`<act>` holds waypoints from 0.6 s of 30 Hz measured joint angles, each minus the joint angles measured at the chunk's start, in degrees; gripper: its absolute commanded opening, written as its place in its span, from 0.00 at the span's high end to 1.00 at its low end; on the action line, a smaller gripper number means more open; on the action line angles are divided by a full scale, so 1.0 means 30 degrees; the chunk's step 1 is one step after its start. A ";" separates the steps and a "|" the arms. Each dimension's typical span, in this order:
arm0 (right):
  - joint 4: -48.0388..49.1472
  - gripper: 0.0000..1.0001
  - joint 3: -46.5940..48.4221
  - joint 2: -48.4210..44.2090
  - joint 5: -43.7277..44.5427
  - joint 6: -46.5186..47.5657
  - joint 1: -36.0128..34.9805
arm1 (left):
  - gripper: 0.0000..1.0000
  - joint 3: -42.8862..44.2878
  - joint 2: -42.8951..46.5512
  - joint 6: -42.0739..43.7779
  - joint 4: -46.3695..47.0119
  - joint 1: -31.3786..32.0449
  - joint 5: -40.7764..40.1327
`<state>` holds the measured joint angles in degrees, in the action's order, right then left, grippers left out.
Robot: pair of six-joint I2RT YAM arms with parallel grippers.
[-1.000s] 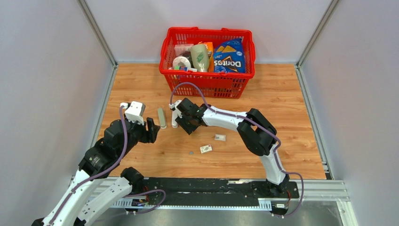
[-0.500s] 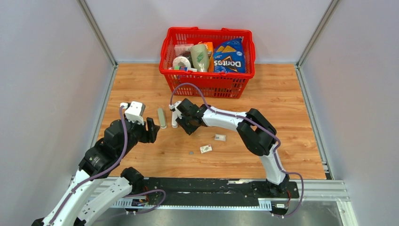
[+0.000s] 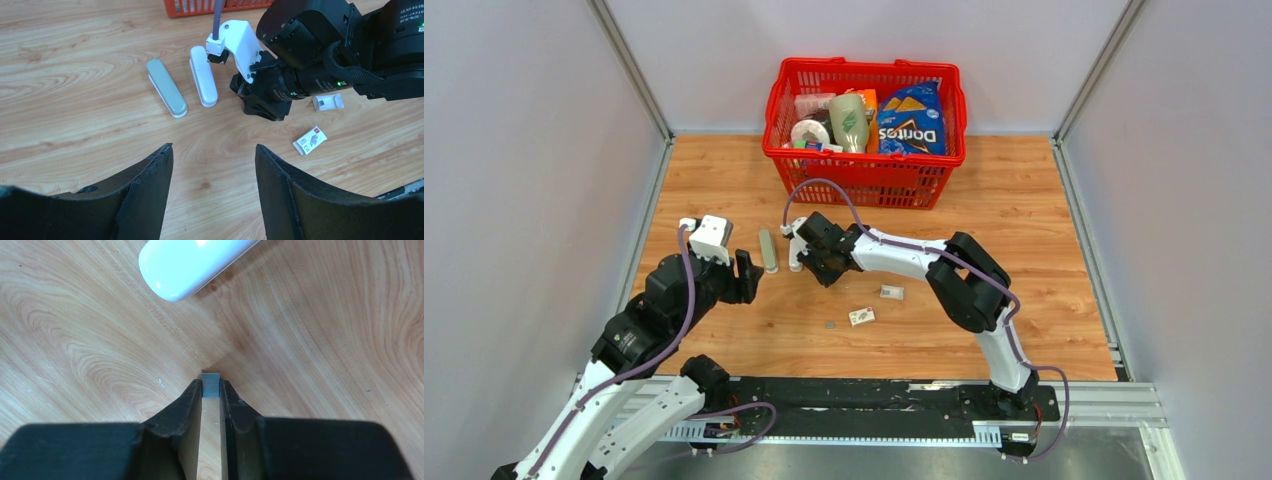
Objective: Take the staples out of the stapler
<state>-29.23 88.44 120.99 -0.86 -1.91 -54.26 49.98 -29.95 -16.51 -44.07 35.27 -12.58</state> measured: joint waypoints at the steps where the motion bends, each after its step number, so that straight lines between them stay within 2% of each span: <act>1: 0.0000 0.82 0.0000 -0.0007 0.0036 -0.0015 -0.0007 | 0.32 0.0000 0.0000 0.0000 0.0000 0.0000 0.0000; 9: -0.0291 0.82 -0.0597 -0.0772 0.0780 -0.0474 -0.0022 | 0.32 0.0000 0.0000 0.0007 0.0000 0.0000 0.0000; 18: -0.1027 0.82 -0.2353 -0.4561 0.2244 -0.1443 -0.0029 | 0.32 0.0000 0.0044 0.0007 0.0000 0.0000 0.0007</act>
<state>-32.32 81.38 107.31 5.87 -6.24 -54.35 49.98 -29.82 -16.49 -44.07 35.27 -12.56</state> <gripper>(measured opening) 0.185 0.684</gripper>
